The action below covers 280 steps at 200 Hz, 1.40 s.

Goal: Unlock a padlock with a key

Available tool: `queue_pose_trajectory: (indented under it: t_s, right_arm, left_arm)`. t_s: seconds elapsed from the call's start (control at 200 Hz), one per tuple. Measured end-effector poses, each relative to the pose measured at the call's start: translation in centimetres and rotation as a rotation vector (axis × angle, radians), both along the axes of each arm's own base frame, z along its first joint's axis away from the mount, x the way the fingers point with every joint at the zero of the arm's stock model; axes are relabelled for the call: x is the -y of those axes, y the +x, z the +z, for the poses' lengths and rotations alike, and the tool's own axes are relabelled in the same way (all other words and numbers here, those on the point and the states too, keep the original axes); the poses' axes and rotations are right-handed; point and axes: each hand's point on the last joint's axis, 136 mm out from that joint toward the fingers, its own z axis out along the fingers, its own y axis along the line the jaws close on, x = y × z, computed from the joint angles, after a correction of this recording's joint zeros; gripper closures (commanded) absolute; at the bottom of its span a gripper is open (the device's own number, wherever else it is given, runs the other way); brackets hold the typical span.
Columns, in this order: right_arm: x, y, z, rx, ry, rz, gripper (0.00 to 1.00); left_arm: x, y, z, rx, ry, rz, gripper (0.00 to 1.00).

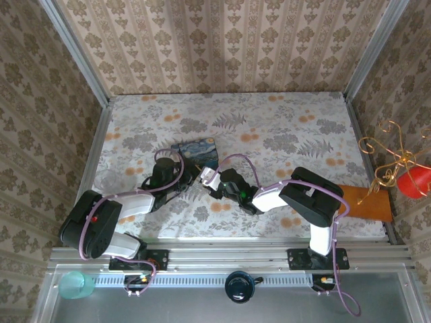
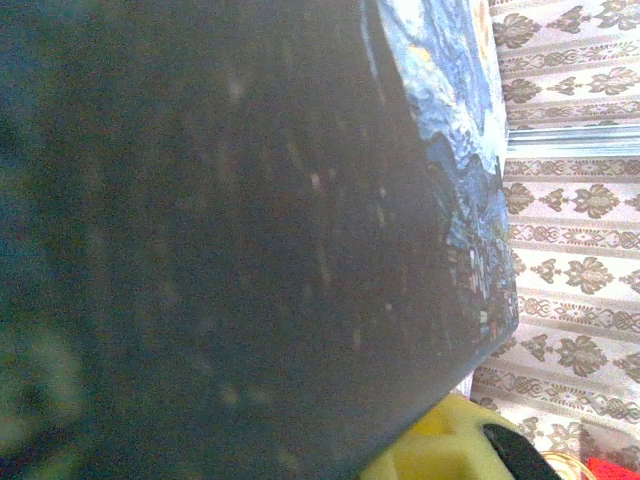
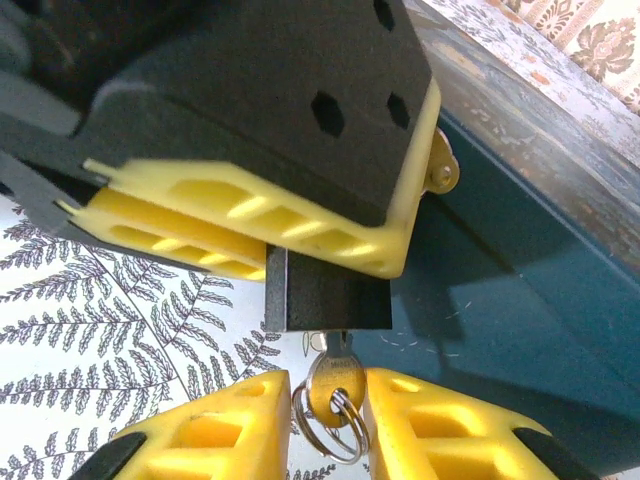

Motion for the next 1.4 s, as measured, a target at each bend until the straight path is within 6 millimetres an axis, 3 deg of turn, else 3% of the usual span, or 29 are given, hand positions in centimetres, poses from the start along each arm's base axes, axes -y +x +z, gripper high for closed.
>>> queue_pose_trajectory:
  t_s: [0.435, 0.75, 1.4]
  right_arm:
    - [-0.42, -0.11, 0.27, 0.004, 0.005, 0.006, 0.8]
    - [-0.32, -0.01, 0.15, -0.017, 0.025, -0.016, 0.81]
    - [-0.55, -0.6, 0.04, -0.203, 0.215, -0.103, 0.88]
  left_arm:
    - [0.08, -0.26, -0.59, -0.013, 0.007, -0.005, 0.94]
    - [0.09, -0.27, -0.73, -0.013, 0.003, -0.004, 0.94]
    - [0.1, -0.35, -0.92, -0.025, 0.024, -0.012, 0.94]
